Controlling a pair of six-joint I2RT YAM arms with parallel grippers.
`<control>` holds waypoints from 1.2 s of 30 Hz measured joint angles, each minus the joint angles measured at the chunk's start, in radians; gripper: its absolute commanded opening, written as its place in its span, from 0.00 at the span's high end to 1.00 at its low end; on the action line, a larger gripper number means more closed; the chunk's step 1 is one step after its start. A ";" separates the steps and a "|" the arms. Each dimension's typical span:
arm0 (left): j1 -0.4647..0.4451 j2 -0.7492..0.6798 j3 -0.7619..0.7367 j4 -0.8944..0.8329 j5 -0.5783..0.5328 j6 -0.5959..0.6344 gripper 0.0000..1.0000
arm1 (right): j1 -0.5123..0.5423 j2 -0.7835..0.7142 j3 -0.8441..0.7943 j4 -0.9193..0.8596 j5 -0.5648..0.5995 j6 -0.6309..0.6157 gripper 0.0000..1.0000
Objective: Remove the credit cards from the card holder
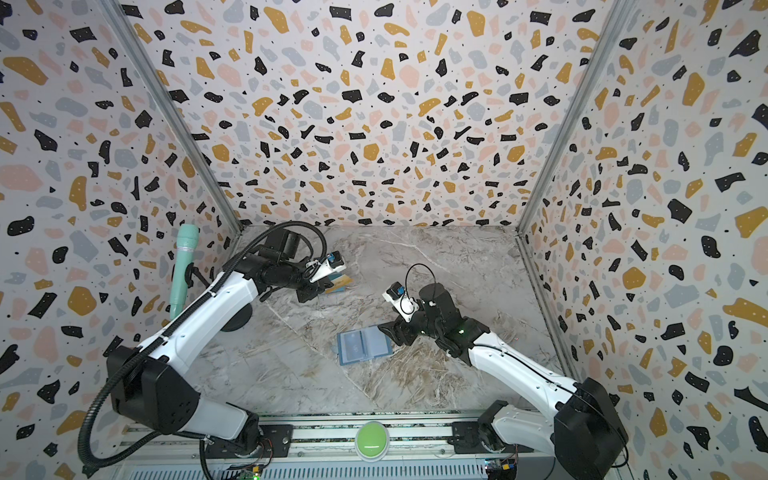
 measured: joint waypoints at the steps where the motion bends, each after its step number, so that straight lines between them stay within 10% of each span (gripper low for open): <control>1: 0.010 0.016 0.001 -0.002 -0.008 0.026 1.00 | 0.000 0.000 0.000 0.003 0.003 0.004 0.29; 24: 0.152 0.690 0.681 -0.213 -0.145 0.310 1.00 | 0.002 0.015 -0.011 0.019 0.001 0.043 0.29; 36: 0.155 0.736 0.721 -0.261 -0.163 0.353 1.00 | 0.002 0.031 -0.011 0.019 -0.002 0.052 0.29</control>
